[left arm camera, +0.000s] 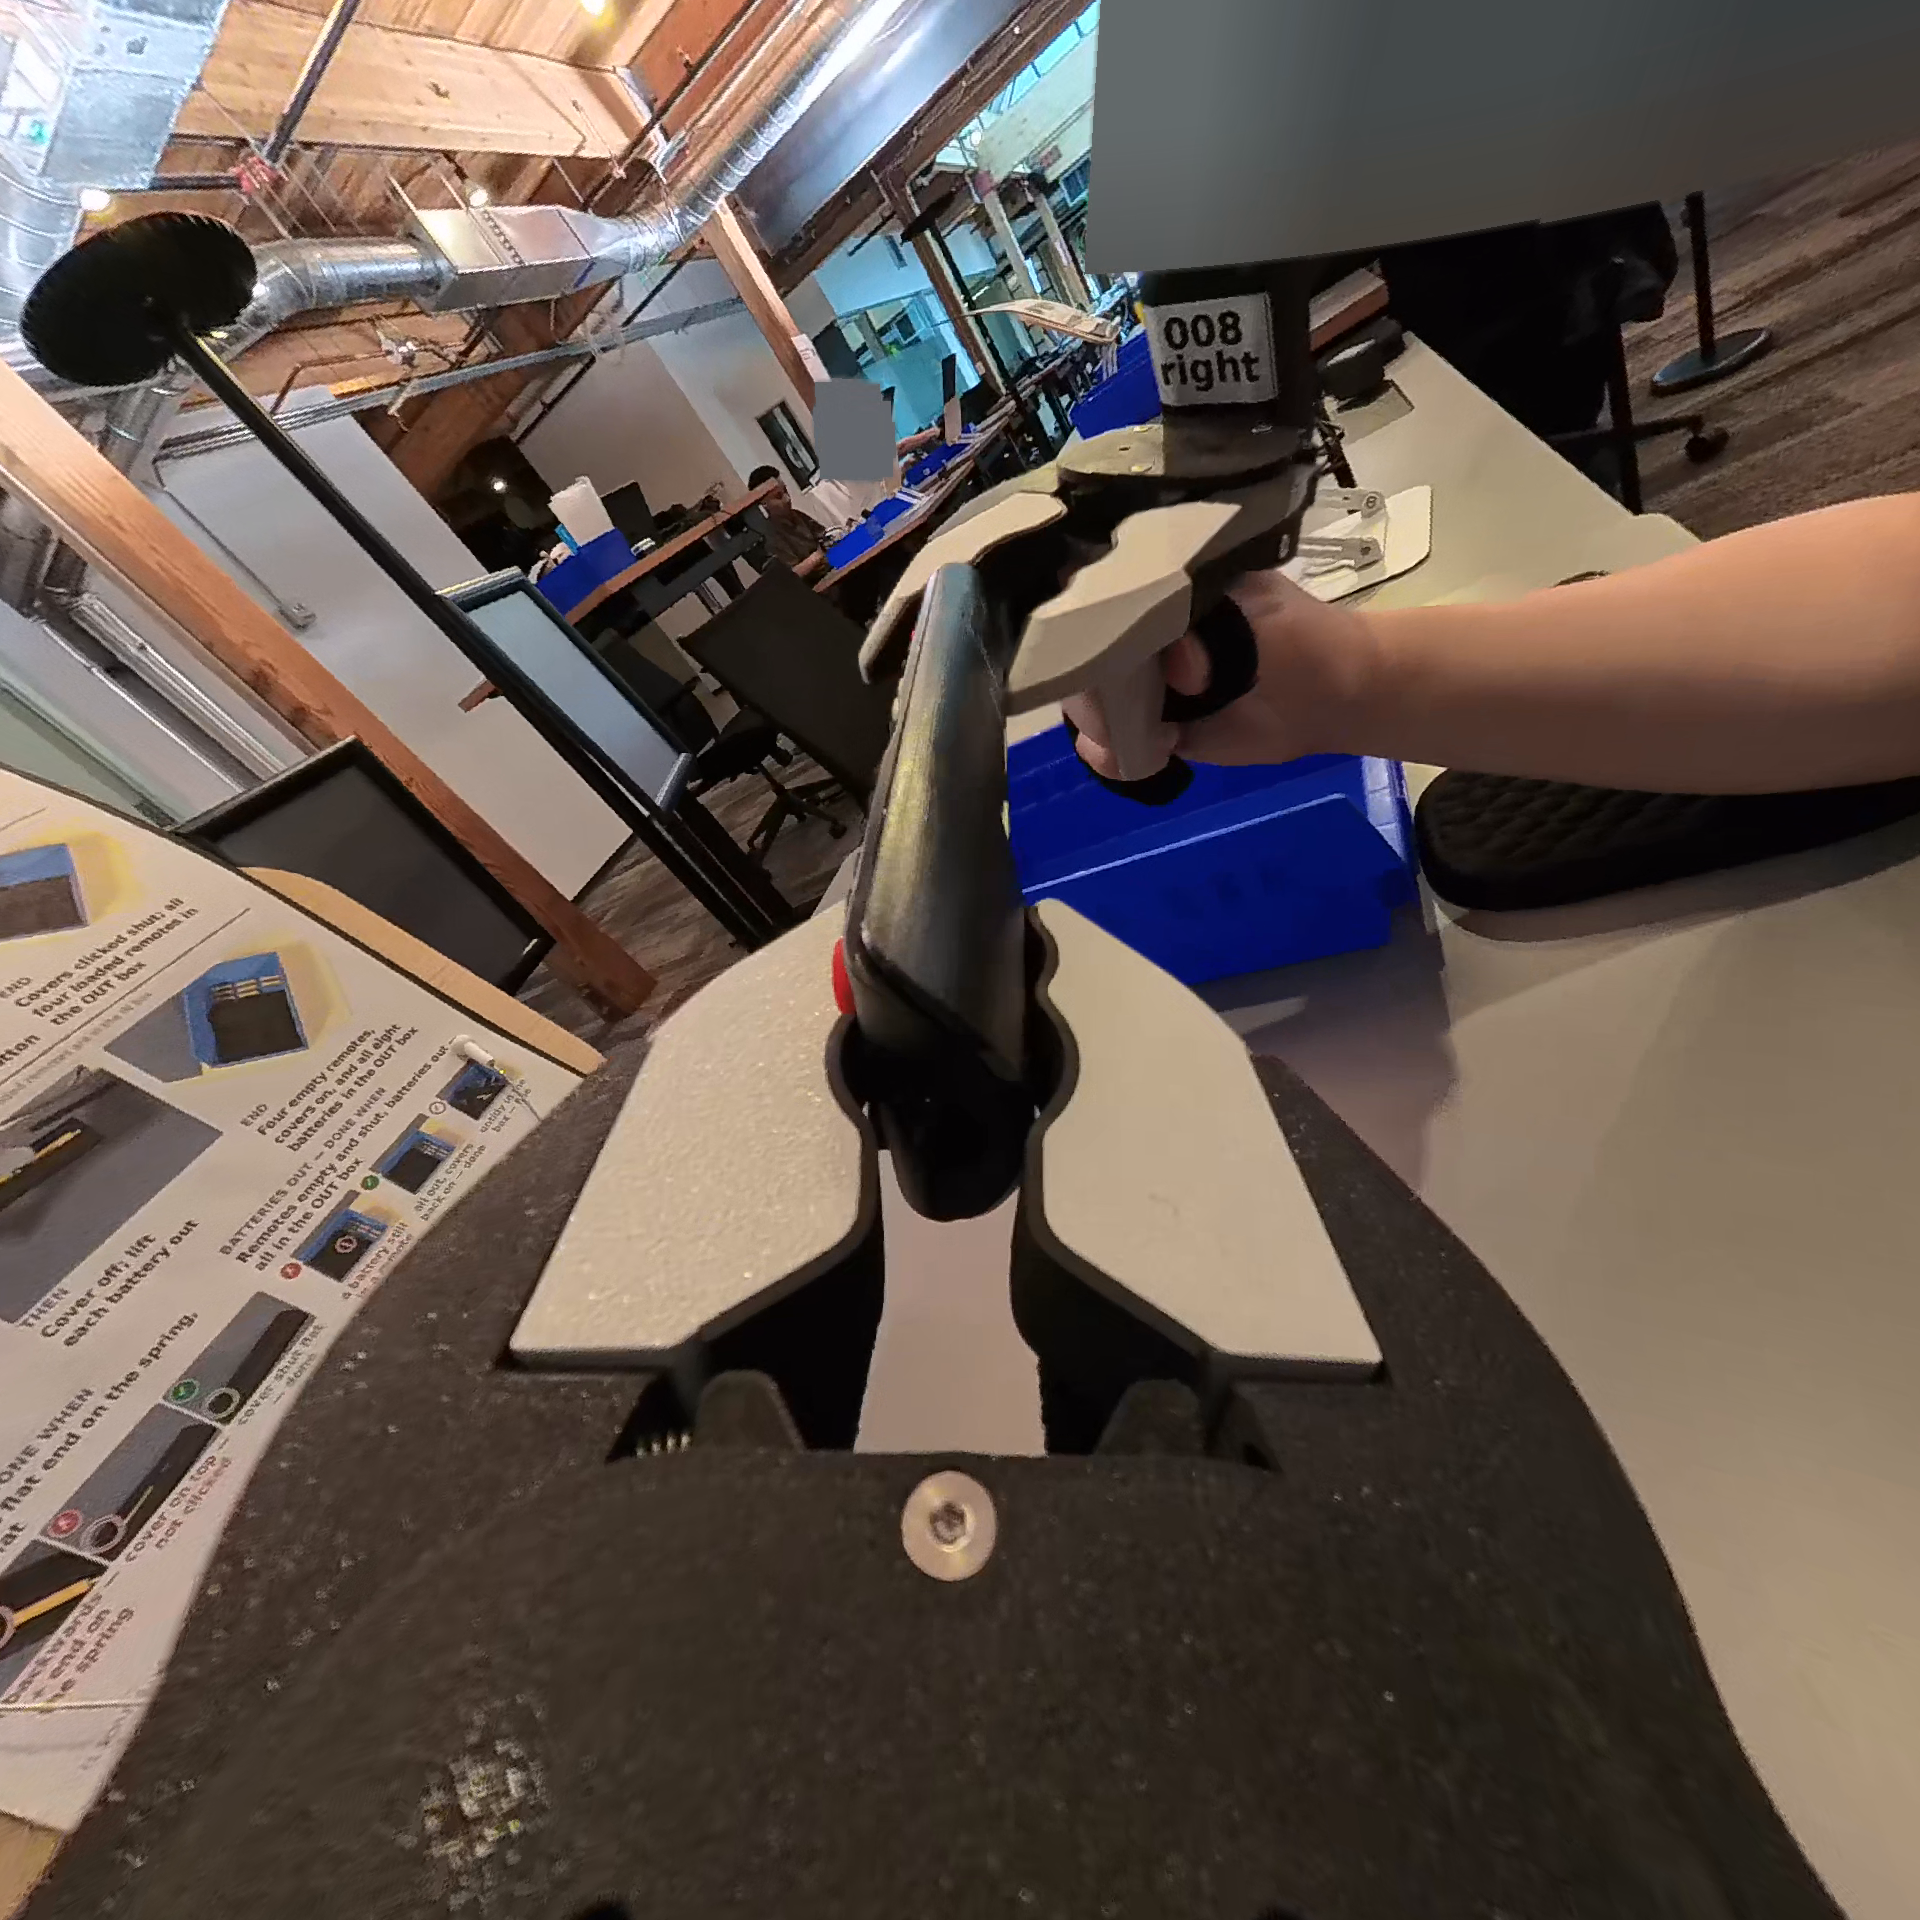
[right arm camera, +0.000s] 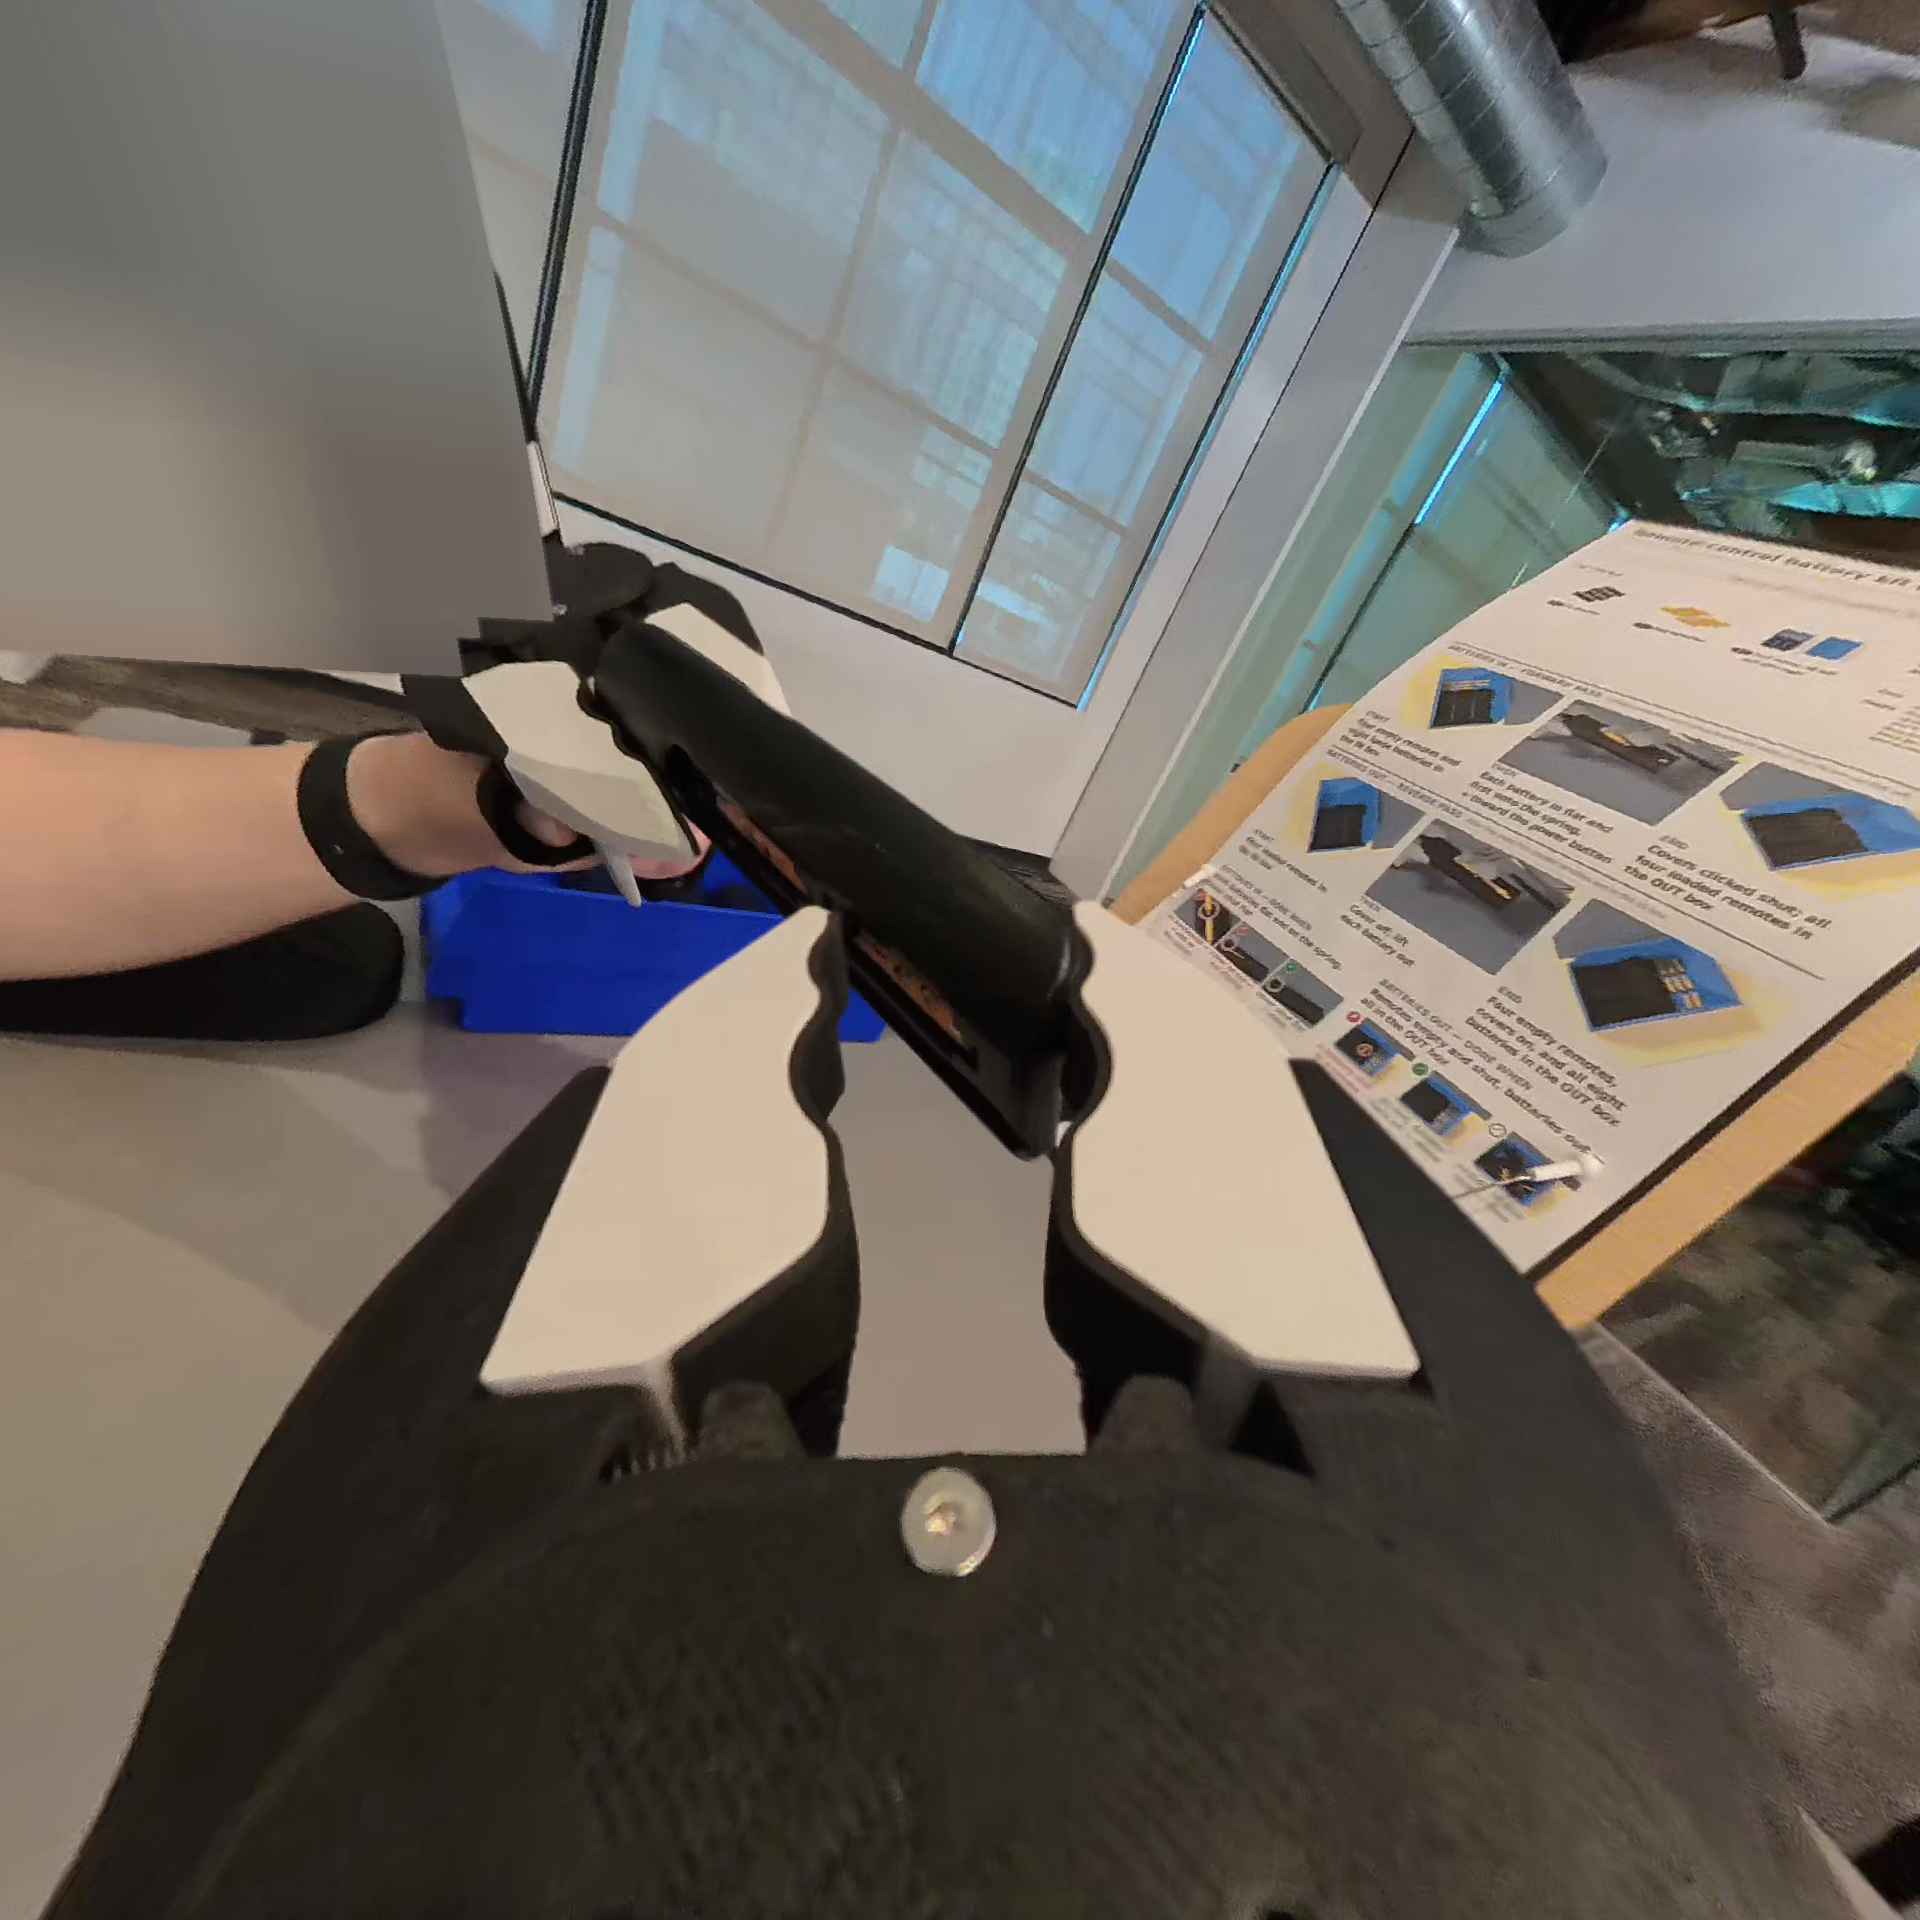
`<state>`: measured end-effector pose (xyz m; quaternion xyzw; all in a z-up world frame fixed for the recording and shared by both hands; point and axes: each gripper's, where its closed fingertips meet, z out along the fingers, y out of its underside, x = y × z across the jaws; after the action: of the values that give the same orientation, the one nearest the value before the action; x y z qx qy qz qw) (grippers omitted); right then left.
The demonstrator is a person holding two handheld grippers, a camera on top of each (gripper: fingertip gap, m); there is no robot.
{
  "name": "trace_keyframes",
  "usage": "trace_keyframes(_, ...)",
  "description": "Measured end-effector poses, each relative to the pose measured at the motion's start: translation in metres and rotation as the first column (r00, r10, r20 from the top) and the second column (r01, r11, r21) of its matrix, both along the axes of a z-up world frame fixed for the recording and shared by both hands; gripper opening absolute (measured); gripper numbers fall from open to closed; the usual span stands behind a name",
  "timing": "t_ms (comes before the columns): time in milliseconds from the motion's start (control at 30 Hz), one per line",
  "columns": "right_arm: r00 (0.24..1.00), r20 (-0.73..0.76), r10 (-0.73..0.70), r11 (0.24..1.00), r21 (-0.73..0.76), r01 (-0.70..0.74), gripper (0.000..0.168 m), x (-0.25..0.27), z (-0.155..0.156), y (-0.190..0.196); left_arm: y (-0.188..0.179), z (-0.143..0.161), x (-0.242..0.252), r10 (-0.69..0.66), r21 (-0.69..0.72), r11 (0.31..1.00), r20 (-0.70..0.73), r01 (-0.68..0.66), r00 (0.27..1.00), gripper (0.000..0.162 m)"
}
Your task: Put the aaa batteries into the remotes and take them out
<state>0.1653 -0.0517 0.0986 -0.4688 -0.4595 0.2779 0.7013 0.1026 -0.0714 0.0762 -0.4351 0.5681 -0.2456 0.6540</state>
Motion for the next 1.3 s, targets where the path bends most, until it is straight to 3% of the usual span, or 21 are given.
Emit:
trace_keyframes(400,0.999,-0.029,-0.032,0.999,-0.013,0.032,0.046,0.001,0.005,0.001,-0.003,0.004,0.003,-0.012,-0.05,0.999,0.048,0.014,0.999,0.024)
trace_keyframes(600,0.998,0.014,0.057,0.998,-0.037,-0.057,0.035,0.0,0.006,-0.012,-0.011,0.008,-0.002,-0.074,-0.09,0.993,0.049,0.078,0.996,0.023)
trace_keyframes(967,0.99,0.079,0.116,0.993,-0.013,-0.115,0.028,-0.002,0.005,-0.024,-0.016,0.009,-0.005,-0.138,-0.14,0.98,0.042,0.142,0.99,0.024)
trace_keyframes(1100,0.988,0.013,0.152,0.985,-0.085,-0.151,0.029,-0.002,0.007,-0.02,-0.013,0.011,-0.004,-0.145,-0.232,0.96,0.074,0.158,0.987,0.024)
trace_keyframes(1167,0.991,0.006,0.133,0.989,-0.066,-0.132,0.039,0.001,0.006,-0.016,-0.01,0.013,-0.002,-0.13,-0.317,0.935,0.113,0.16,0.985,0.024)
trace_keyframes(1233,0.99,-0.03,0.139,0.987,-0.076,-0.141,0.05,0.003,0.009,-0.015,-0.007,0.016,-0.002,-0.125,-0.437,0.88,0.165,0.186,0.978,0.024)
trace_keyframes(1300,0.985,-0.085,0.149,0.982,-0.102,-0.158,0.05,0.008,0.015,-0.013,-0.004,0.02,-0.004,-0.114,-0.56,0.797,0.226,0.224,0.967,0.024)
